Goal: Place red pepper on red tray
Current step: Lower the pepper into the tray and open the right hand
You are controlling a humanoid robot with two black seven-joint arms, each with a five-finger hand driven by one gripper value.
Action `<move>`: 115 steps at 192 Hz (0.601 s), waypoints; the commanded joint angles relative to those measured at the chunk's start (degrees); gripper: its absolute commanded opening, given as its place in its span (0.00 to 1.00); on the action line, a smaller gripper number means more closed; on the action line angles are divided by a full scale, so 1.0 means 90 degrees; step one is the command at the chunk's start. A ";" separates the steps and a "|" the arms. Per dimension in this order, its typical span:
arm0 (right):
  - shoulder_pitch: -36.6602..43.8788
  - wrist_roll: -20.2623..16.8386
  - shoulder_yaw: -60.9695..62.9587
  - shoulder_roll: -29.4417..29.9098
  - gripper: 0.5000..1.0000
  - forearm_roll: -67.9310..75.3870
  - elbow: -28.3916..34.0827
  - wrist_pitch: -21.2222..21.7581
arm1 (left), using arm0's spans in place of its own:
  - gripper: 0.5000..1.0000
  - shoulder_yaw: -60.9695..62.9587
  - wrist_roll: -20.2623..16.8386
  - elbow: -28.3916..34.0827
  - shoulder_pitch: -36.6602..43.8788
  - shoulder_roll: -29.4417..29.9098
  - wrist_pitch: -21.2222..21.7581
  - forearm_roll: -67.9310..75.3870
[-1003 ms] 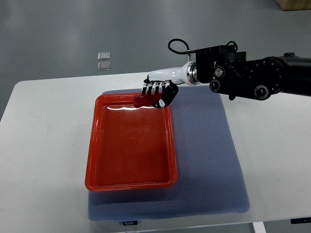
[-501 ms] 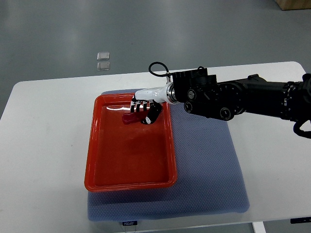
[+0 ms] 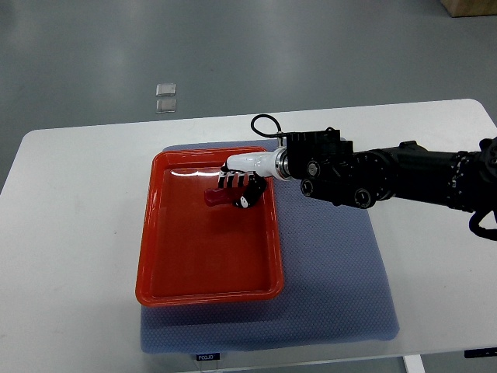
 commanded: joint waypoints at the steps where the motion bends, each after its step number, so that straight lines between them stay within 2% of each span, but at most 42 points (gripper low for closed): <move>1: -0.0027 0.0000 0.0000 0.0000 0.00 0.0000 0.0002 -0.0021 | 1.00 0.0004 0.0000 0.0006 0.0000 0.0000 0.0003 0.0000; 7: -0.0036 0.0000 0.0000 0.0000 0.01 0.0000 0.0002 -0.0021 | 1.00 0.0004 0.0000 0.0006 0.0000 0.0000 0.0003 0.0000; 10: -0.0036 0.0000 0.0000 0.0000 0.06 0.0000 0.0002 -0.0021 | 1.00 0.0004 0.0000 0.0006 0.0000 0.0000 0.0003 0.0000; 21: -0.0036 0.0000 0.0009 0.0000 0.11 0.0010 0.0002 -0.0041 | 1.00 0.0004 0.0000 0.0006 0.0000 0.0000 0.0003 0.0000; 30: -0.0036 0.0000 0.0009 0.0000 0.20 0.0010 0.0002 -0.0050 | 1.00 -0.0006 0.0000 0.0006 0.0000 0.0000 0.0003 0.0000; 57: -0.0036 0.0010 0.0019 0.0000 0.31 0.0176 0.0002 -0.0050 | 1.00 -0.0006 0.0000 0.0006 0.0000 0.0000 0.0003 0.0000; 62: -0.0036 0.0010 0.0019 0.0000 0.36 0.0254 0.0002 -0.0050 | 1.00 -0.0006 0.0000 0.0006 0.0000 0.0000 0.0003 0.0000; 95: -0.0046 0.0010 0.0068 0.0000 0.47 0.0410 0.0002 -0.0050 | 1.00 -0.0006 0.0000 0.0006 0.0000 0.0000 0.0003 0.0000; 115: -0.0046 0.0010 0.0088 0.0000 0.50 0.0410 0.0002 -0.0060 | 1.00 0.0004 0.0000 0.0006 0.0000 0.0000 0.0003 0.0000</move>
